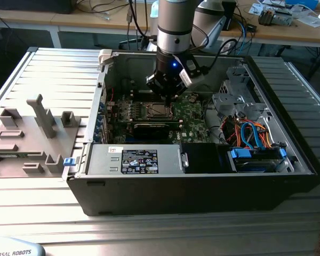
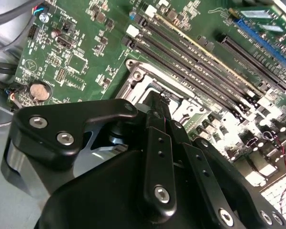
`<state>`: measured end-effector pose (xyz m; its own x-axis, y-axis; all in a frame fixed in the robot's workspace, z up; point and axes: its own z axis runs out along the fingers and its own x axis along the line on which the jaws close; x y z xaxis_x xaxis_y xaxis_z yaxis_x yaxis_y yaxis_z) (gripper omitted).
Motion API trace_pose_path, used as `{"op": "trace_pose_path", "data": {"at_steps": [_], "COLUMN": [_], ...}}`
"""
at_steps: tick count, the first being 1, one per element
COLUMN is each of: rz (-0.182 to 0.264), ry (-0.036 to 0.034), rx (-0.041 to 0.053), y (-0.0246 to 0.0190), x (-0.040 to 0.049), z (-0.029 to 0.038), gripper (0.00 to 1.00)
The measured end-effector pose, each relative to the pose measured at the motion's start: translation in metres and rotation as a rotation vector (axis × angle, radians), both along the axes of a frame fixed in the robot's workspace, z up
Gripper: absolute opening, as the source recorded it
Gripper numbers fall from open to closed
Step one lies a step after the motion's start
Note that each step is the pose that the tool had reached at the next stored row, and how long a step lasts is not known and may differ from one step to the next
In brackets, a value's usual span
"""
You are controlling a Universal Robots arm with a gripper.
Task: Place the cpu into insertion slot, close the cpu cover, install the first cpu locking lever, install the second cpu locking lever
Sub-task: 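Install the second cpu locking lever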
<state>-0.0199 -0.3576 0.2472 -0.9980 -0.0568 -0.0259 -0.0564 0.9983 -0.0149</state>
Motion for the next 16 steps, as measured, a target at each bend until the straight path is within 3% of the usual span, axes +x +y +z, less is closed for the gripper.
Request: {"op": "trace_pose_path", "data": {"at_steps": [4, 6, 8, 9, 10, 13, 16], "rz": [0.0, 0.0, 0.0, 0.0, 0.0, 0.0, 0.0], "ry": [0.0, 0.0, 0.0, 0.0, 0.0, 0.0, 0.0], "rx": [0.0015, 0.0116, 0.0382, 0.0583, 0.0861, 0.134, 0.1618], "y": [-0.0063, -0.0107, -0.0144, -0.0164, -0.019, -0.0249, -0.0292], "x": [-0.0002, -0.0005, -0.0008, -0.0009, -0.0011, -0.0013, -0.0014], "z": [-0.0002, -0.0002, -0.0002, -0.0002, -0.0002, -0.0003, -0.0006], "gripper": [0.11, 0.11, 0.11, 0.11, 0.11, 0.11, 0.11]}}
